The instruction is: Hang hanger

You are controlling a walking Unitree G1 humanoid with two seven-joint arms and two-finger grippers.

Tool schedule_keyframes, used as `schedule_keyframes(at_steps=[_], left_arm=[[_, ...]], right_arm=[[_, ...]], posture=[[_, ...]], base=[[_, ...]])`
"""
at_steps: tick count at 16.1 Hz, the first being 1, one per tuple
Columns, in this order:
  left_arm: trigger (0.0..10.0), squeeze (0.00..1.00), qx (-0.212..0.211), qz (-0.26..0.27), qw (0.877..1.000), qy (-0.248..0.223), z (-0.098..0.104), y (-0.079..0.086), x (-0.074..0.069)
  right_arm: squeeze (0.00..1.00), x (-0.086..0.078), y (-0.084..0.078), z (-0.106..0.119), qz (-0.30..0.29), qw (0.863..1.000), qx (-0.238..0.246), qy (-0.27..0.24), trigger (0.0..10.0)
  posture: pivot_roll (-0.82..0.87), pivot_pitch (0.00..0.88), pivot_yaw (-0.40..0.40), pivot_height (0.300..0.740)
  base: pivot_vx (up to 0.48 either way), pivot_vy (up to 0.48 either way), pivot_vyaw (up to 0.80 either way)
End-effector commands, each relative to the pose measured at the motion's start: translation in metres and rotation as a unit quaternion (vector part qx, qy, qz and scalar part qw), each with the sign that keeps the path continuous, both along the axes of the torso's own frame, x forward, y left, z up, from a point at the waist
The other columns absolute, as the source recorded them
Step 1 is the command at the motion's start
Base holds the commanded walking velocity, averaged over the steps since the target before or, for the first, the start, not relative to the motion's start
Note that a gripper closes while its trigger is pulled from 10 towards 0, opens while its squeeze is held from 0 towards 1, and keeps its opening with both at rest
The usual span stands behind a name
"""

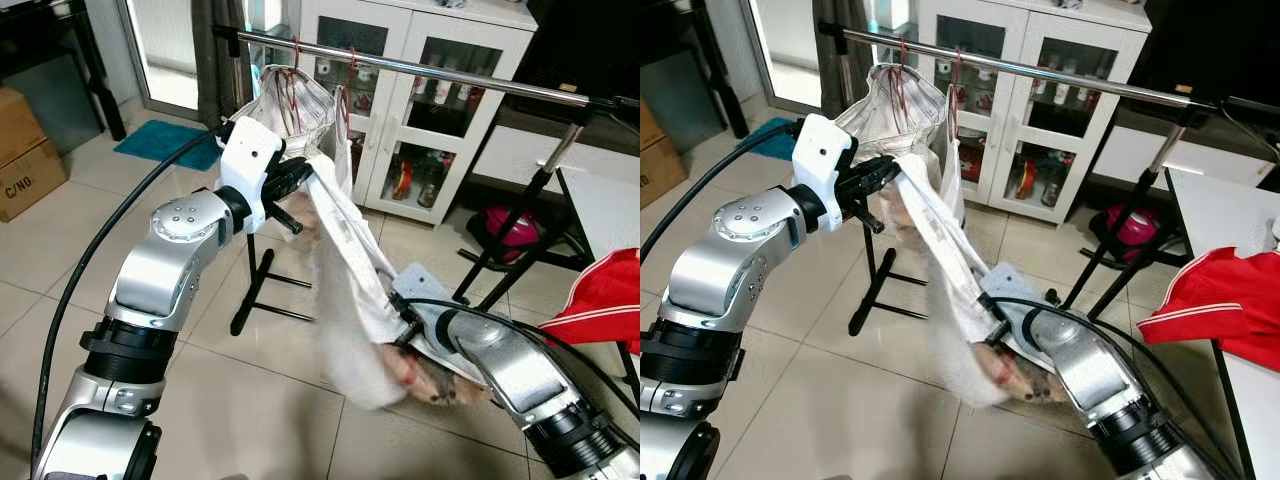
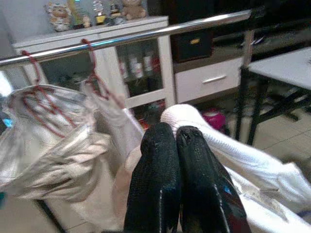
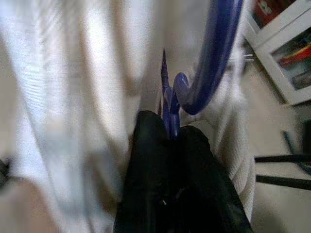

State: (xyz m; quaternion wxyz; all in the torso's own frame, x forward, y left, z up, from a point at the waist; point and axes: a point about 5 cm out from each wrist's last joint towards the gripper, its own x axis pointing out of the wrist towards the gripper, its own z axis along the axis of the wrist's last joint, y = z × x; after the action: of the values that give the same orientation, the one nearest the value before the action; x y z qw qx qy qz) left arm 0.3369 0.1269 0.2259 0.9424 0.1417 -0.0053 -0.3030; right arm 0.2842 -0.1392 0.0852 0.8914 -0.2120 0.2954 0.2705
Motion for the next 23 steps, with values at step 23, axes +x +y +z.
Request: schedule_keyframes(at_steps=[23], left_arm=[[0.0,0.00,0.104,-0.044,0.993,0.015,-0.021,0.006,-0.008]], right_arm=[[0.00,-0.017,0.021,0.067,0.096,0.959,0.256,-0.080,0.0]], posture=[[-0.07,0.000,-0.037,0.740]], base=[[0.000,0.000,0.00]])
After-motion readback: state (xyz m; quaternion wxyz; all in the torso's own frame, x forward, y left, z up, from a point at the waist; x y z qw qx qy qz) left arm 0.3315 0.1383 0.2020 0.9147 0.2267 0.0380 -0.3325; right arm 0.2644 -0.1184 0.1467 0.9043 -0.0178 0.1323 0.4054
